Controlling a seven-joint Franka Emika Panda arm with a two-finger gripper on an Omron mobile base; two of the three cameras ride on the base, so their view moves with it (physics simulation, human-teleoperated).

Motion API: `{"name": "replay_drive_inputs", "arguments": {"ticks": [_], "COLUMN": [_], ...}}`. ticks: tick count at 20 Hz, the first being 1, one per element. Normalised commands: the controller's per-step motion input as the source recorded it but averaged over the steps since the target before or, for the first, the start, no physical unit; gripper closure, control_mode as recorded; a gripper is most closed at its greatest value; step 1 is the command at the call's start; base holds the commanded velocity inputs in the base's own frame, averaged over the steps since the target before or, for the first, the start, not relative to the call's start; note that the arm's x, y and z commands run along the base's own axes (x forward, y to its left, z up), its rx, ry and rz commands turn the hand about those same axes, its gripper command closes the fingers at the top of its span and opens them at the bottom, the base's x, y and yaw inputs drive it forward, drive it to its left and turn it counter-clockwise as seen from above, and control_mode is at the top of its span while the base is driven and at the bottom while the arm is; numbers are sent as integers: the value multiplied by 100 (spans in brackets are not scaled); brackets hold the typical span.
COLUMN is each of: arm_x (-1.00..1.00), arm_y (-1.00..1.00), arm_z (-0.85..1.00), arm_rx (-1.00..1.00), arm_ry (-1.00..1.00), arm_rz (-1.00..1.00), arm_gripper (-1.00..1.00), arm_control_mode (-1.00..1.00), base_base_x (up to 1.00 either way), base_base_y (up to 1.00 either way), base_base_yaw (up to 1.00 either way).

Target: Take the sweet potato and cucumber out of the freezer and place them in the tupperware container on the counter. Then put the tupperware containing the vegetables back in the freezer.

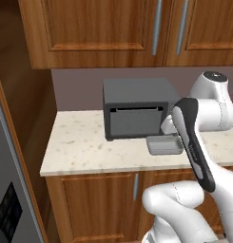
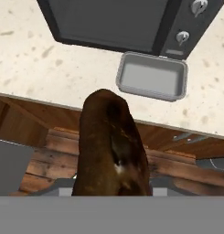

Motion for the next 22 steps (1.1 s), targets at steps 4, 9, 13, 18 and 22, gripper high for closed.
{"name": "replay_drive_inputs", "arguments": {"ticks": [4, 9, 13, 18, 22], "arm_x": [70, 45, 12, 23, 50], "arm_y": [-18, -32, -31, -17, 0], "arm_z": [-80, -66, -43, -42, -28], "arm_rx": [0, 0, 0, 0, 0], "arm_ry": [6, 1, 0, 0, 0], "arm_rz": [8, 2, 1, 0, 5], "arm_gripper": [100, 100, 100, 100, 100], "arm_control_mode": [-100, -100, -100, -100, -100], "base_base_x": [0, 0, 0, 0, 0], "base_base_y": [0, 0, 0, 0, 0], "base_base_yaw": [0, 0, 0, 0, 0]}}
